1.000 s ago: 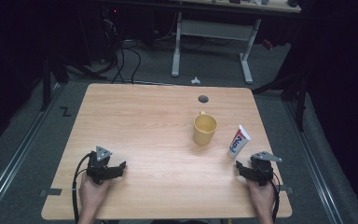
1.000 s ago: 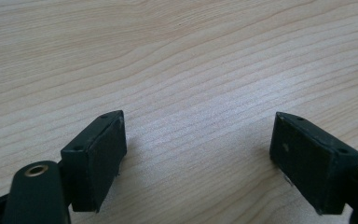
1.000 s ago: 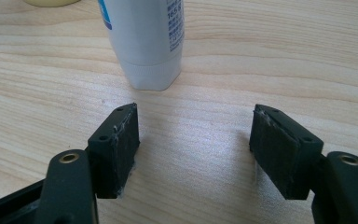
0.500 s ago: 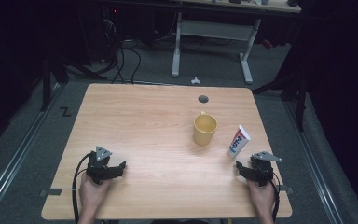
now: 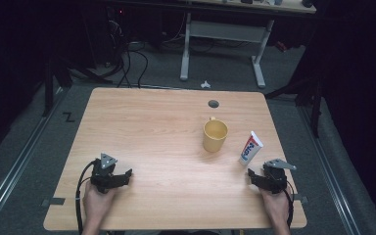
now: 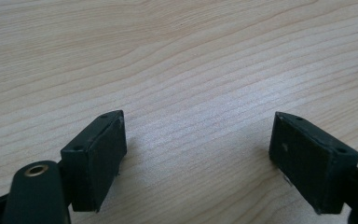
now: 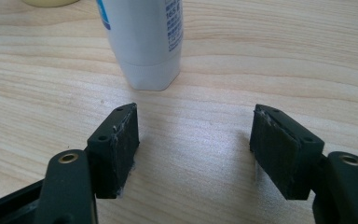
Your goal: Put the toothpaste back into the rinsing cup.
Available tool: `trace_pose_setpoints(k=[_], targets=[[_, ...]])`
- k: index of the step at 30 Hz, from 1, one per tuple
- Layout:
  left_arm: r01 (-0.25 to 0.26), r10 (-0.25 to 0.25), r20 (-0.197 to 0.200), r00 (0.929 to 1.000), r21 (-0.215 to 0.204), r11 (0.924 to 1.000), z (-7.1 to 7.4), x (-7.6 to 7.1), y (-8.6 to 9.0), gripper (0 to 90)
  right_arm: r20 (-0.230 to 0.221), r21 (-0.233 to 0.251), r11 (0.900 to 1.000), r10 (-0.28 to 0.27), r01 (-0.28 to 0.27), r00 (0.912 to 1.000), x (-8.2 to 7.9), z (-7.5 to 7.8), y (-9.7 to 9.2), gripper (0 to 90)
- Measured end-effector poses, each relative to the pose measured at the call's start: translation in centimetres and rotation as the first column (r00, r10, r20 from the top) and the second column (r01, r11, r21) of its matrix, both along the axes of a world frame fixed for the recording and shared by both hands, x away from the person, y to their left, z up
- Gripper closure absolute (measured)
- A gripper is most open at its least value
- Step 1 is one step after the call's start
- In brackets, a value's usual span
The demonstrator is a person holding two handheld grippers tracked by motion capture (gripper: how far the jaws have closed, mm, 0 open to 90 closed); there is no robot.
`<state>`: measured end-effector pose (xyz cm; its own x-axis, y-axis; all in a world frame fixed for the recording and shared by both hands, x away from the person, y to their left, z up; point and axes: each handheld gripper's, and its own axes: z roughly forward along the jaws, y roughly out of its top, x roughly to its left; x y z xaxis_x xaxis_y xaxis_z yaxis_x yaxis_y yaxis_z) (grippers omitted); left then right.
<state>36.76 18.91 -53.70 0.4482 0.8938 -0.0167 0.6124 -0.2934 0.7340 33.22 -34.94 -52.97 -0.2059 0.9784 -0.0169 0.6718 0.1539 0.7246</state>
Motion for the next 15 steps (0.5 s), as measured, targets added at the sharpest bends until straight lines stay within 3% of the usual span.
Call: trace_pose_setpoints(k=[8,11,15], targets=[[-0.002,0.002,0.000,1.0000,-0.001,1.0000,0.0,0.0,0.0,19.3,-0.009,0.008,1.0000,-0.005,0.005,1.0000,0.0,0.1,0.0,32.8],[-0.002,0.002,0.000,1.0000,-0.001,1.0000,0.0,0.0,0.0,19.3,-0.016,0.023,0.9997,-0.004,0.004,0.9999,-0.3,0.3,0.0,36.5],[-0.002,0.002,0.000,1.0000,-0.001,1.0000,0.0,0.0,0.0,19.3,0.002,0.041,0.9992,0.001,-0.001,1.0000,-1.0,0.5,0.0,37.8]])
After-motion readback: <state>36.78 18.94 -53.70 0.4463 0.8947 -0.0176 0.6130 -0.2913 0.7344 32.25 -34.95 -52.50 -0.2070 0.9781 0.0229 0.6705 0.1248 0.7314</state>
